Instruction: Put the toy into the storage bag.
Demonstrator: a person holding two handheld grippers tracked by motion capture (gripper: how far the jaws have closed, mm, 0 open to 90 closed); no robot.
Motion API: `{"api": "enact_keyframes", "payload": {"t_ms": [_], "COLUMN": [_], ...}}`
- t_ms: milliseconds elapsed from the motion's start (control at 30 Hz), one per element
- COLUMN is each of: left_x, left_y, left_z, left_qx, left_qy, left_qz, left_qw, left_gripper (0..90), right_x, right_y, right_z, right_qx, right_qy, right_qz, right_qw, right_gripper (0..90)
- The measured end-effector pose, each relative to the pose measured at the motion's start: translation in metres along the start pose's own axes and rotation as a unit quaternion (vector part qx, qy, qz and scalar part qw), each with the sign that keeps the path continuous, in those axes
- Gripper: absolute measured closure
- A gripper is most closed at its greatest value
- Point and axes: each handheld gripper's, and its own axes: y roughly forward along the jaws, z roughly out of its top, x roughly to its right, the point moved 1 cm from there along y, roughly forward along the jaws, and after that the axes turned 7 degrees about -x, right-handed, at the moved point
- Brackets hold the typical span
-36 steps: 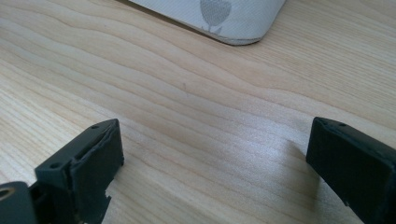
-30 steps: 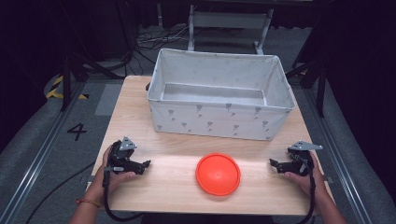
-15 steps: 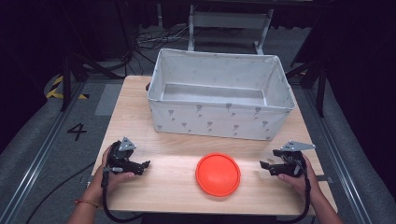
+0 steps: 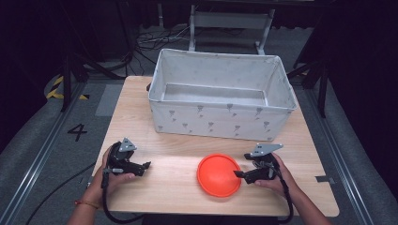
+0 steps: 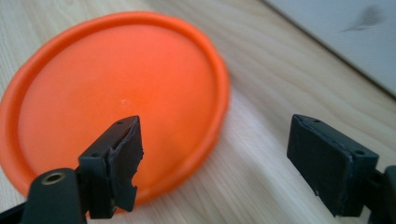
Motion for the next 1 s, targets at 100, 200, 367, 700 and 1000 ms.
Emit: {"api": "enact_keyframes", "payload": {"t_ms": [100,200,367,700,1000], "left_x": [0.0,0.0,0.0,0.0,0.0], "left_y": [0.0,0.0,0.0,0.0,0.0], "left_z": [0.0,0.0,0.0,0.0,0.0], "left_qx": [0.0,-0.001,0.0,0.0,-0.001], "left_qy": [-0.001,-0.002,0.0,0.002,0.002], "left_qz": [0.0,-0.002,0.0,-0.002,-0.006], "left_qw": [1.0,1.0,1.0,1.0,1.0], "left_gripper": [0.2,0.3,0.2,0.2,0.2], "right_x": [-0.002,-0.001,-0.009,-0.024,-0.028], "right_y": [0.013,0.026,0.034,0.039,0.033], "right_z": [0.005,0.01,0.017,0.019,0.023], "right_qx": [-0.018,-0.031,-0.031,-0.028,-0.039], "right_qy": [-0.007,-0.008,-0.03,-0.043,-0.053], "right_qz": [0.009,0.023,0.02,0.008,-0.013], "right_qw": [0.9998,0.9992,0.9989,0.9986,0.9977], "right_gripper": [18.7,16.7,15.6,15.0,28.5]}}
